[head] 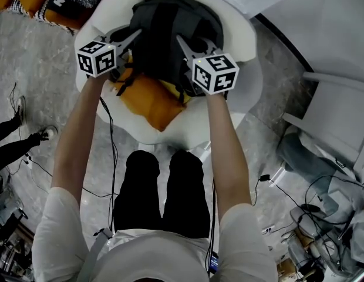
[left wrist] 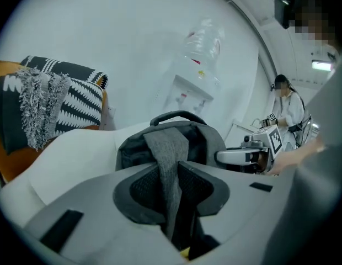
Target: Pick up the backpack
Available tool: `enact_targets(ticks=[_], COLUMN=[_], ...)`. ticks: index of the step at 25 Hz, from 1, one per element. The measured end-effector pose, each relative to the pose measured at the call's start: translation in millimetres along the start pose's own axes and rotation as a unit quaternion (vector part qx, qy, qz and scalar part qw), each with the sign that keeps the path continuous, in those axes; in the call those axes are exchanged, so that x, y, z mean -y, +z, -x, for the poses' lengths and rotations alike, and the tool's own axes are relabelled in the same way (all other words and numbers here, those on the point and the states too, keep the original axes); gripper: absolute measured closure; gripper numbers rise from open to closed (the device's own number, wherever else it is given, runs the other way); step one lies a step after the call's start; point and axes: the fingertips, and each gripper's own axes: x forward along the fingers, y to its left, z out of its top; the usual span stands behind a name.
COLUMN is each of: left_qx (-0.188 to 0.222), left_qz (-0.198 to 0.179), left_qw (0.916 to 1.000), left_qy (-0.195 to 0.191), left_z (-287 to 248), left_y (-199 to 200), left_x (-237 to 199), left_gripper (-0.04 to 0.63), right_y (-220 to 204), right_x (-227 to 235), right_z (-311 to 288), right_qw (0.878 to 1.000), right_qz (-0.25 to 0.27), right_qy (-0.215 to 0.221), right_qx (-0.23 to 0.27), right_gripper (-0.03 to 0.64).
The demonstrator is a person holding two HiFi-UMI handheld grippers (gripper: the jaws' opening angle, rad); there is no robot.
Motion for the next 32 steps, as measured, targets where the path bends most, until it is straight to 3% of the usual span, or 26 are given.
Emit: enact_targets(ticks=[6, 14, 25, 32], left_qx=[0.007, 0.004, -0.007, 0.019], left_qz=[0.004, 0.021, 0.026, 0.037], left_qw=[1.0, 0.9998, 0.9995, 0.9991], left_qy=[0.005, 0.003, 0.015, 0.011], left_z=[14.8, 47.2, 87.8, 115.8], left_y=[15.7, 38.0, 50.2, 83.7], left_x=[11.8, 43.3, 93.6, 135.8], left_gripper=[0.545, 0.552, 0.561, 0.563], right_y=[15.6, 56.5, 65.7, 90.8], right_x=[-15.9, -45.8, -74.6, -92.5], right_z=[16.1, 50.6, 102.0, 136.7], right_qw=[1.0, 1.0, 1.0, 1.0], right_qz=[0.012, 0.025, -0.016, -0.028], right_qy=[-0.002, -0.005, 0.001, 0.002], right_qx=[0.003, 0.008, -0.007, -0.001], right_gripper=[0.577, 0.578, 0.58, 0.58])
